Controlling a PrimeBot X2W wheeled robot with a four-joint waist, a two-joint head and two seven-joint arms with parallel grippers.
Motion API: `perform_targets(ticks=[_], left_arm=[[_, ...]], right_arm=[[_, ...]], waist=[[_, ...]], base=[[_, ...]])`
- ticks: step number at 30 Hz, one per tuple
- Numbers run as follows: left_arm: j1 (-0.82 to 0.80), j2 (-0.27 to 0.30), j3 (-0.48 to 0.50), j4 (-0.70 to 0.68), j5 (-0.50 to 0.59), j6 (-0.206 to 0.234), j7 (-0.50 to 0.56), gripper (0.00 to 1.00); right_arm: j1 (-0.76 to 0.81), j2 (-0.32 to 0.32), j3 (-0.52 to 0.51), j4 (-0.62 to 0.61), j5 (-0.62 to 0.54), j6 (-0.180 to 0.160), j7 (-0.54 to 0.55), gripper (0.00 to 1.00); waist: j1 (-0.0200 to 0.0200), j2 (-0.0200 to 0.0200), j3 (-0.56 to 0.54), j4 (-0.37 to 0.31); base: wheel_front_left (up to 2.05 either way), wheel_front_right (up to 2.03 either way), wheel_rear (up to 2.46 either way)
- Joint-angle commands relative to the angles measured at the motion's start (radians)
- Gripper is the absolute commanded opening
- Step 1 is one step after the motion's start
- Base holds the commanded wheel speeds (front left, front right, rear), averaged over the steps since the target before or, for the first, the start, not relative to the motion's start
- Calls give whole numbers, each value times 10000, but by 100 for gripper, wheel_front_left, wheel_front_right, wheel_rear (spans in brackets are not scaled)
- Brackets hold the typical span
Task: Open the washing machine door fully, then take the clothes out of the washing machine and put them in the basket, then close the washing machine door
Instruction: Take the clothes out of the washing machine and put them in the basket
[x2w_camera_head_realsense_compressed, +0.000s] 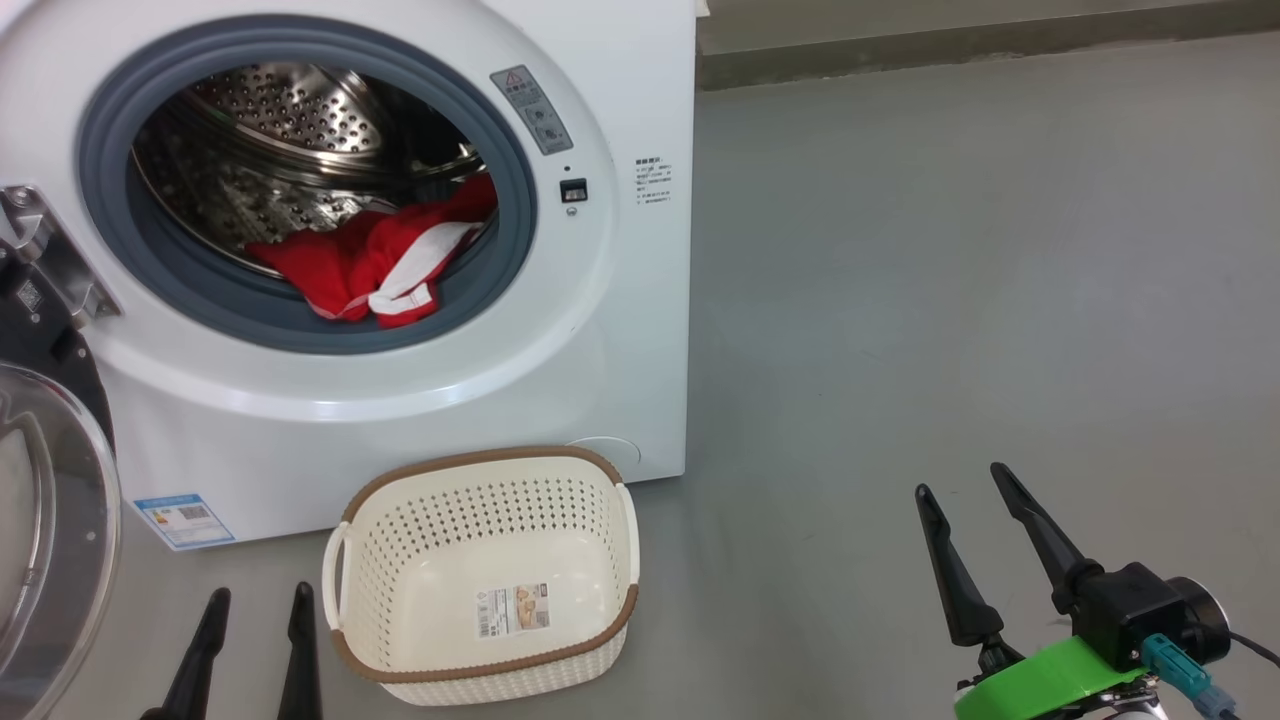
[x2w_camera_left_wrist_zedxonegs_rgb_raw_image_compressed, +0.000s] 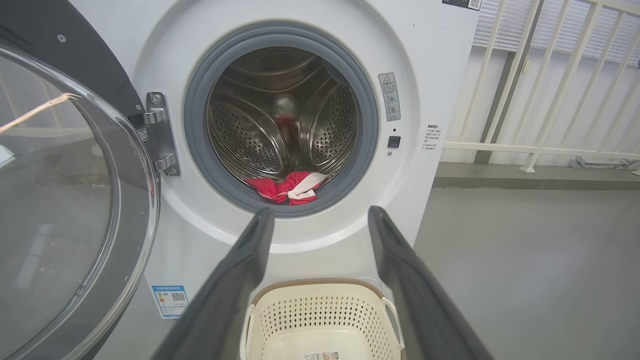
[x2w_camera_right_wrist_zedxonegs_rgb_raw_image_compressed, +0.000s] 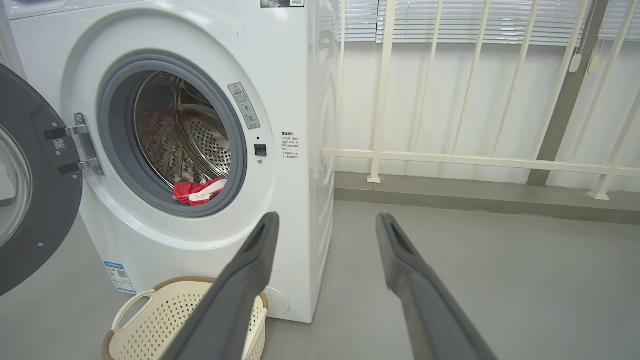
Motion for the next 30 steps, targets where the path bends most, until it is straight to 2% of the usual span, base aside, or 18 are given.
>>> perform_targets(ticks=[1, 9, 21, 30], left_arm=[[-153, 51, 355, -299, 145, 25, -121, 100], [-207, -15, 376, -272, 156, 60, -121, 100], [-225, -144, 465, -623, 24, 58, -122, 100], [-189, -196, 338, -482, 120, 197, -122, 100]], right_arm=[[-160, -12, 244, -246, -105, 44, -63, 100], [-252, -12, 299, -159, -74, 44, -63, 100], [-327, -12, 486, -25, -59, 44, -63, 100], [-352, -12, 490, -72, -78, 44, -63, 100]], waist=[[0, -1, 13, 12], [0, -1, 43, 71], [0, -1, 91, 114], [0, -1, 128, 142]], base=[[36, -36, 0], [98, -98, 0], [179, -179, 0], [65, -65, 0]])
